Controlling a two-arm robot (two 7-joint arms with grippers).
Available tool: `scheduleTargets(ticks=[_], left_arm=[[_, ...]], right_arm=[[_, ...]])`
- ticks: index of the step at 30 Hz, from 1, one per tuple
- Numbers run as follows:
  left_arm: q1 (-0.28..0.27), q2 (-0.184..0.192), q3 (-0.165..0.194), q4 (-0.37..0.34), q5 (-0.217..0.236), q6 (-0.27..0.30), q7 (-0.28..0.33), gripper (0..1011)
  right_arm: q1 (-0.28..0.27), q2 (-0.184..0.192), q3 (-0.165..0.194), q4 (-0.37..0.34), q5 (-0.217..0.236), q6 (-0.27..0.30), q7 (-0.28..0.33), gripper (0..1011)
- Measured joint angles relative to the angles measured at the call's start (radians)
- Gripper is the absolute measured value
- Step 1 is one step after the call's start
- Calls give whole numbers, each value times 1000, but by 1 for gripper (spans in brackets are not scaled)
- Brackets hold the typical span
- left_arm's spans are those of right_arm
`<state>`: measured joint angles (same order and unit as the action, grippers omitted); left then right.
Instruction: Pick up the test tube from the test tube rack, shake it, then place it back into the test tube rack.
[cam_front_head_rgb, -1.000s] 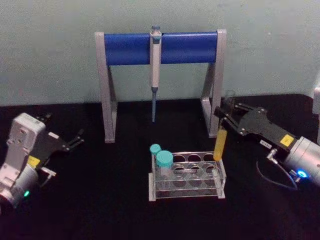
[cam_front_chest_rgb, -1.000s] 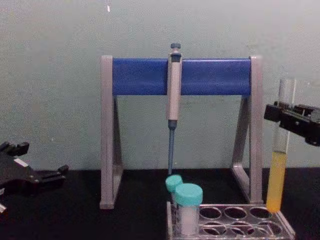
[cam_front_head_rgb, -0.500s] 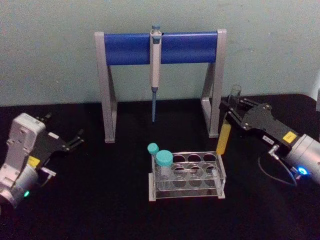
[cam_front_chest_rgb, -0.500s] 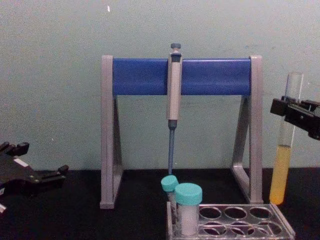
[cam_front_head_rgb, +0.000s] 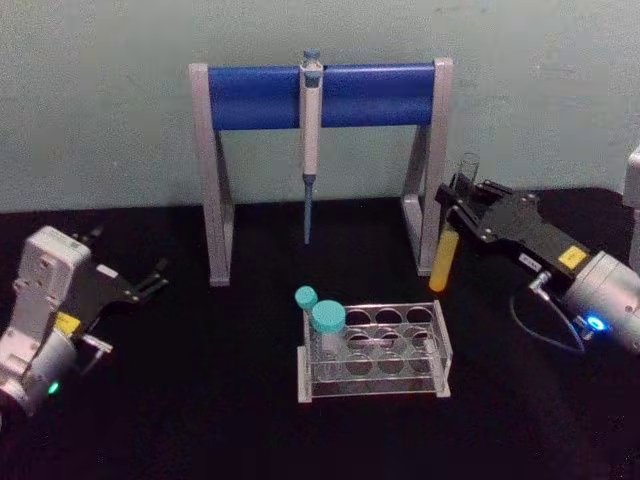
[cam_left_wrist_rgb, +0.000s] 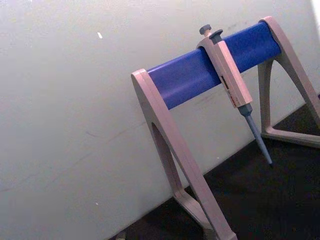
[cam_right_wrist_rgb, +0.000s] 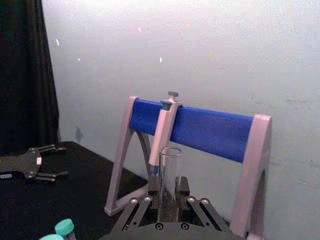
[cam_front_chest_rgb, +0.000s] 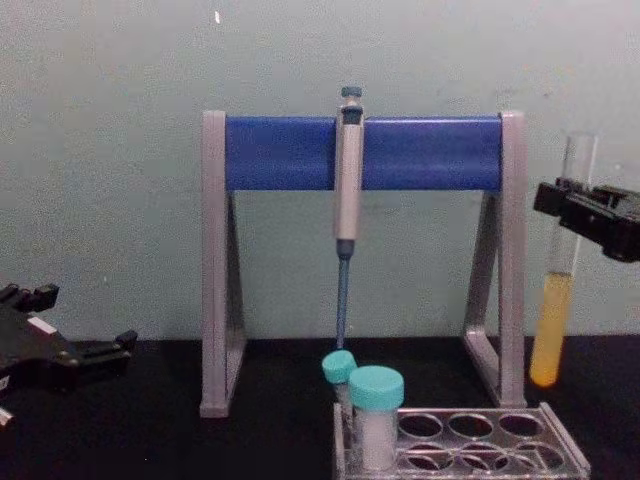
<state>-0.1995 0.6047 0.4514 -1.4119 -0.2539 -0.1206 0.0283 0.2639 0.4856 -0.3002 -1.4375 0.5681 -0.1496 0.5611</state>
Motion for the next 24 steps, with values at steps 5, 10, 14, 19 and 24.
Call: scheduleTargets(ticks=[5, 10, 14, 19, 24], left_arm=[[0, 0, 0, 0, 0, 0, 0, 1001], [0, 0, 0, 0, 0, 0, 0, 1001], [0, 0, 0, 0, 0, 0, 0, 1001], [0, 0, 0, 0, 0, 0, 0, 1001], [0, 0, 0, 0, 0, 0, 0, 1001]], right_arm=[[23, -14, -9, 16, 9, -6, 32, 235], [41, -23, -25, 24, 46, -7, 83, 235], [44, -19, -37, 22, 84, -2, 131, 235], [44, 1, -50, 12, 138, 9, 207, 235], [29, 47, -63, -11, 172, 24, 265, 235]])
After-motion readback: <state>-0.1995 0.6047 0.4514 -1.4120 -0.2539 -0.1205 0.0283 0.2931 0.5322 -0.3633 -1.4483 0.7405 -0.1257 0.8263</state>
